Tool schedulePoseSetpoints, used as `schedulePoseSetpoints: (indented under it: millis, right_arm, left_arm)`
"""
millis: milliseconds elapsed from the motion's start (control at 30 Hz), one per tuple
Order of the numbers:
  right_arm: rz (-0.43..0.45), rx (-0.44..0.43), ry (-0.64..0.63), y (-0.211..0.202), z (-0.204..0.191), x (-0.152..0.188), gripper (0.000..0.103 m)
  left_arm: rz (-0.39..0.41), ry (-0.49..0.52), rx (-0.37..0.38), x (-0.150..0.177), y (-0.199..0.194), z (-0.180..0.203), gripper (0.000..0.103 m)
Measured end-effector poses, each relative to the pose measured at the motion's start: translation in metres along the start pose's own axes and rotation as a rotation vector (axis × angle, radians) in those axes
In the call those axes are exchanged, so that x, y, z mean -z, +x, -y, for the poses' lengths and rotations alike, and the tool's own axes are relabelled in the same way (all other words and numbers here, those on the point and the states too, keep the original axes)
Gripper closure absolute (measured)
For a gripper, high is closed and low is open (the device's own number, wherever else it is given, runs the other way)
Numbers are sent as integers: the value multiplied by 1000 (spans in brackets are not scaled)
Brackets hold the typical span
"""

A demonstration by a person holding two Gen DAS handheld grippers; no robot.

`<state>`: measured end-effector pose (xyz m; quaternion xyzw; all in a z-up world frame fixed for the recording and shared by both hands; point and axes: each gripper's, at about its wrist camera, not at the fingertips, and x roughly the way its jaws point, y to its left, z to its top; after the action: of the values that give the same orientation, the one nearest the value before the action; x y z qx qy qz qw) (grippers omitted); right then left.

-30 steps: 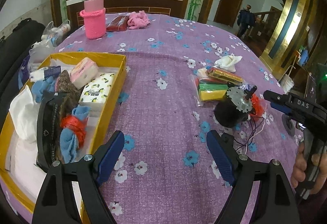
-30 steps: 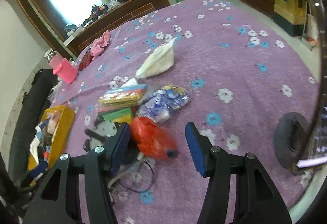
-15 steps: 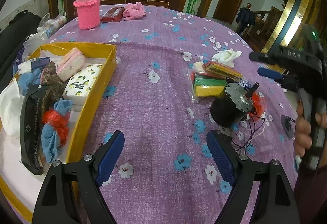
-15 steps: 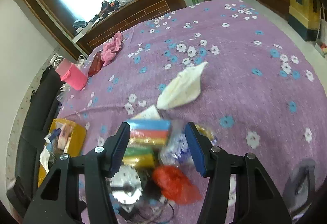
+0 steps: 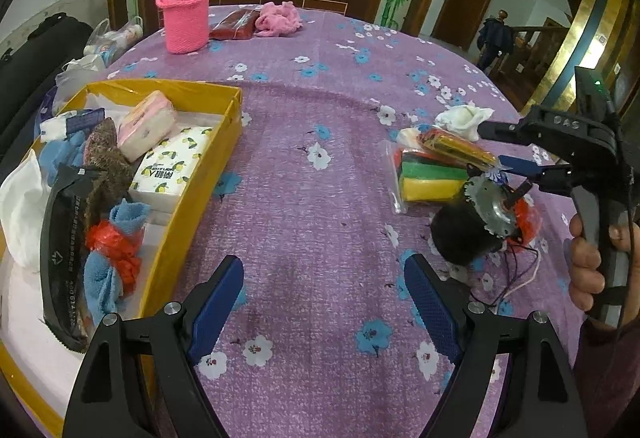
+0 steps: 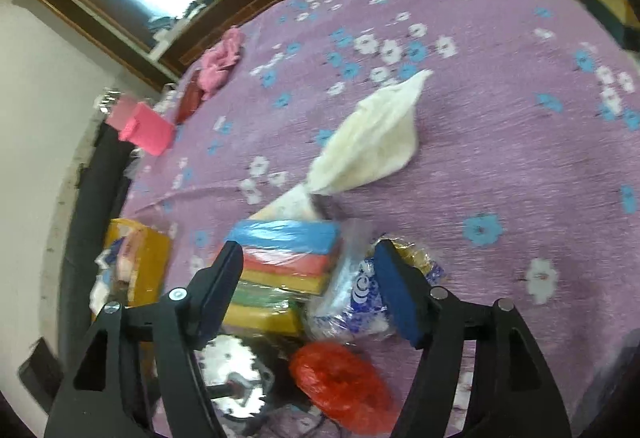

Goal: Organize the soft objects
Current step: 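Move both grippers toward the striped sponge pack and blue-patterned bag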

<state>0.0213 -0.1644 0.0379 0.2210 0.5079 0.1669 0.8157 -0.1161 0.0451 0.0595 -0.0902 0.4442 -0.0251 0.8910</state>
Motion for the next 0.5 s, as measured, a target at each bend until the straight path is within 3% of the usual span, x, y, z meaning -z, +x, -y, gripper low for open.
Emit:
schedulePoseSetpoints:
  millis: [133, 333, 500]
  right_arm:
    - [-24, -87, -3, 4, -2, 3, 35]
    - [-19, -150, -13, 4, -8, 6, 28]
    - [-51, -355, 10, 2, -7, 9, 28]
  left_arm:
    - [-2, 0, -14, -2, 1, 2, 20]
    - [4, 4, -30, -7, -1, 4, 20]
    - [4, 11, -28, -14, 1, 11, 20]
